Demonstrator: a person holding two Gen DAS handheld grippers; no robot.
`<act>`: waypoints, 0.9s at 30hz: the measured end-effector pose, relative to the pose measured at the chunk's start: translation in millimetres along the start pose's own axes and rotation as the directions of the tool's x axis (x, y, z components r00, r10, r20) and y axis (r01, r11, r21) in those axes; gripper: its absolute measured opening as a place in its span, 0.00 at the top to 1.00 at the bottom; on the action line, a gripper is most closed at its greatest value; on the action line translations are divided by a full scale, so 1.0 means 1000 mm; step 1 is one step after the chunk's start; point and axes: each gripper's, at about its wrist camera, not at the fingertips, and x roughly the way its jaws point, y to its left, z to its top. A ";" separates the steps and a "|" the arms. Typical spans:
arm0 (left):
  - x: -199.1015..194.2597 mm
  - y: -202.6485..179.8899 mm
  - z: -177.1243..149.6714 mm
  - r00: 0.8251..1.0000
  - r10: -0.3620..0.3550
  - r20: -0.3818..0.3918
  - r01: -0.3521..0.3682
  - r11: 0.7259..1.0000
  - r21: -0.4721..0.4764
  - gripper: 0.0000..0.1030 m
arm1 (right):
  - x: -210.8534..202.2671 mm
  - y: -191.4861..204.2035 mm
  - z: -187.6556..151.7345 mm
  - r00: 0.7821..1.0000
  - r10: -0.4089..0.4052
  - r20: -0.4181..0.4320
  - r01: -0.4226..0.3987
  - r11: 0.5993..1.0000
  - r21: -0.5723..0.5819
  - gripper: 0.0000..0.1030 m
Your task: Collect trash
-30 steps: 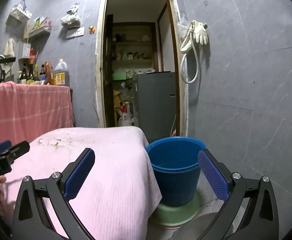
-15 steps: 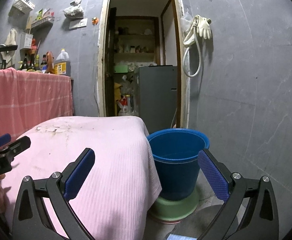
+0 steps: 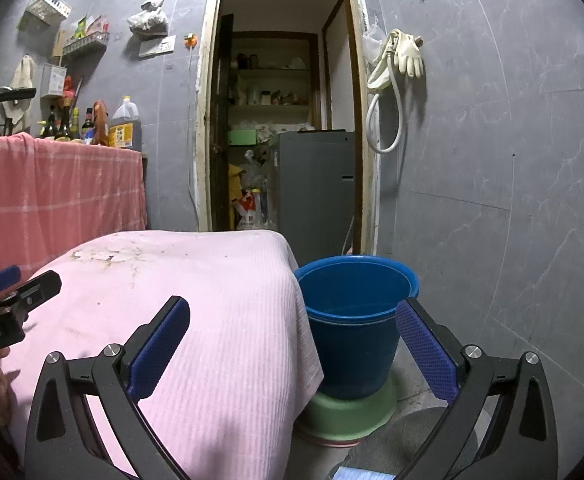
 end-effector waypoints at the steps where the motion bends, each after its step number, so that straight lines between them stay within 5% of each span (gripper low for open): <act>1: 0.000 0.000 0.000 1.000 0.001 0.000 -0.001 1.000 -0.001 0.02 | 0.000 0.000 0.000 1.000 0.001 0.002 -0.001 1.000 0.001 0.00; 27: 0.000 0.001 0.000 1.000 0.001 0.000 -0.001 1.000 -0.007 0.02 | -0.001 0.001 -0.001 1.000 0.004 0.005 -0.004 1.000 0.003 0.00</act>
